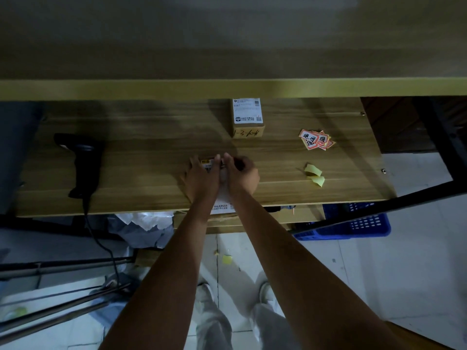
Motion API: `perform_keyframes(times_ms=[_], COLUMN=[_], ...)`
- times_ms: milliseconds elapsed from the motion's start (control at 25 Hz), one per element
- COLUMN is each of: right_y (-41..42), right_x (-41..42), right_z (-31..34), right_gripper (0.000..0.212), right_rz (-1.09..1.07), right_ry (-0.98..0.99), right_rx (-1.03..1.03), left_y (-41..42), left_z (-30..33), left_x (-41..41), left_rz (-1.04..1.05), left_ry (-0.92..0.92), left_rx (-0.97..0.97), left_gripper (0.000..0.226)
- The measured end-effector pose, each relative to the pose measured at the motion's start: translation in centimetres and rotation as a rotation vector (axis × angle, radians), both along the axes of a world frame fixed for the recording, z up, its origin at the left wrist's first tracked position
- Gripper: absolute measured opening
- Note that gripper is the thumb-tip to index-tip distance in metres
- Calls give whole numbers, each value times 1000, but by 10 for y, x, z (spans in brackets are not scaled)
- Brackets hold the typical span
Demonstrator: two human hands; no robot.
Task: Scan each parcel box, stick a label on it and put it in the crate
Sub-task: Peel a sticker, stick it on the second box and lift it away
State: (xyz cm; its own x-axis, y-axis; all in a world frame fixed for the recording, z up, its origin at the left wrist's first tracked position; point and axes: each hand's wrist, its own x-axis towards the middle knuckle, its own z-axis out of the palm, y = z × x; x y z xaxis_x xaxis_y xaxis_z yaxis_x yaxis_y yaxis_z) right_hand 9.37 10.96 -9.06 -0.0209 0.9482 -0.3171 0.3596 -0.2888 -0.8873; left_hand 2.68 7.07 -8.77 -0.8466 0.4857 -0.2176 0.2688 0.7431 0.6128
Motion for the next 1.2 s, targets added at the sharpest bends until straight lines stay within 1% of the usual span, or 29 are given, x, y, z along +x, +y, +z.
perform_keyframes(times_ms=[160,360,440,560,640,840,960,1040,1120,1200], right_y=[-2,-2,-8,-28,-32,-28,-29,-27,-25,-23], right_x=[2,2,4,12,13,14,16,14,13,16], right_z=[2,3,3,1,-1,-1,4,6,5,4], right_gripper=[24,28,31,41,42,47,47,43,34,33], right_rz=[-12,-6,41,244,283,290,309,288,263,264], right_ry=[21,-8,-75,-217,-267,-278,-286,-271,-296,-308], right_rx=[39,59,152,371,419,368,326,297,235,160], left_y=[0,-1,0,-1,-3,-3,-3,-3,-2,-3], left_z=[0,4,5,4,3,4,4,4,5,5], left_x=[0,1,3,2,2,2,-1,-3,-4,-4], left_rz=[-16,-16,-13,-17,-16,-34,-56,-77,-81,-82], left_ry=[-33,-13,-3,-17,-20,-36,-63,-85,-110,-120], left_rx=[11,0,-1,10,18,7,-20,-23,-21,-10], left_gripper=[64,62,62,63,64,66,66,66,65,63])
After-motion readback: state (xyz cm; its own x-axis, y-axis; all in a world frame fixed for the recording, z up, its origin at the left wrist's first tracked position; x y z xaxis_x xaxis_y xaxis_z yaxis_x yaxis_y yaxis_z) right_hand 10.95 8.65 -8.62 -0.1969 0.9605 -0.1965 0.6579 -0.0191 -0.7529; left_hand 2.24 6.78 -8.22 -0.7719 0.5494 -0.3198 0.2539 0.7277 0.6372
